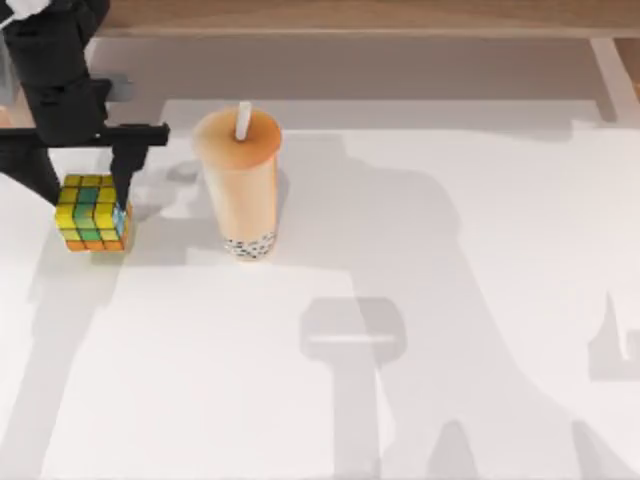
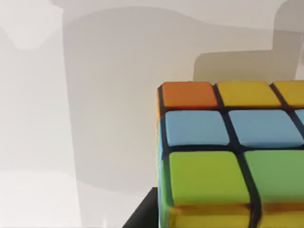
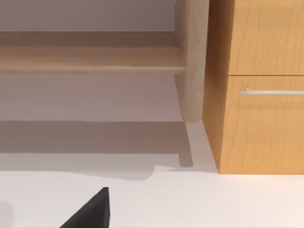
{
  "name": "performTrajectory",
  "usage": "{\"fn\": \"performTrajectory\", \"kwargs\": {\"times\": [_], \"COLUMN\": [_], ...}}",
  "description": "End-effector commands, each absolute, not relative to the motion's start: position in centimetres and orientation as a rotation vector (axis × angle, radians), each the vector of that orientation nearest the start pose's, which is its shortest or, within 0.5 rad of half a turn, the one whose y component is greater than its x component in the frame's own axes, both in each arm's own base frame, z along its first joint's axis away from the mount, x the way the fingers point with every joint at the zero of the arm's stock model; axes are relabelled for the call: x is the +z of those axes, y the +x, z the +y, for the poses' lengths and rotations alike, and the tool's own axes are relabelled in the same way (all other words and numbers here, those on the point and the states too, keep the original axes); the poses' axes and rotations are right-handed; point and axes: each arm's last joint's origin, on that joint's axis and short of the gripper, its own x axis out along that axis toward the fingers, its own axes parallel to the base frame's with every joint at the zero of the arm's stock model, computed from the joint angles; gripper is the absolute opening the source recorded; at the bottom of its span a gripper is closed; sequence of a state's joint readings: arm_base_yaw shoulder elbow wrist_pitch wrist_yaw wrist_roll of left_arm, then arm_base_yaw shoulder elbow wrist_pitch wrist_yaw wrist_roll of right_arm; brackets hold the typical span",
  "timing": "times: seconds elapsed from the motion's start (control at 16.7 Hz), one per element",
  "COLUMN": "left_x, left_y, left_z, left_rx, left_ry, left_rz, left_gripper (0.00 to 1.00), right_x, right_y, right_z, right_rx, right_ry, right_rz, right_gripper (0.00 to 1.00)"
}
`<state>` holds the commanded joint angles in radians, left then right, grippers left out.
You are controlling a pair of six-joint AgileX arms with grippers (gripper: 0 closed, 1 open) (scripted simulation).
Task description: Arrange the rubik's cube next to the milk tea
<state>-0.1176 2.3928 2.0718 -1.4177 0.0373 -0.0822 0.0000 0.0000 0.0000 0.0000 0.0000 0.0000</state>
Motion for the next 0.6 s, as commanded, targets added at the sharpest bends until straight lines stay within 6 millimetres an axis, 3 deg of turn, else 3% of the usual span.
{"fn": "performTrajectory", "kwargs": {"times": [0.54,0.6], "left_x": [16.17,16.17], "left_y": [45.17,45.17], "left_z": [-4.87,-4.87], "left_rx": [-0.031,-0.031], "left_ry": [0.005,0.005], "left_rz": [1.741,1.741], "left_gripper": [0.98,1.0], "right_x": [16.0,16.0], "right_y": [10.57,10.57], "right_z": [-0.12,-0.12], "right_rx": [0.0,0.0], "right_ry": [0.0,0.0], "right_rz": [0.0,0.0], "right_gripper": [1.0,1.0]}}
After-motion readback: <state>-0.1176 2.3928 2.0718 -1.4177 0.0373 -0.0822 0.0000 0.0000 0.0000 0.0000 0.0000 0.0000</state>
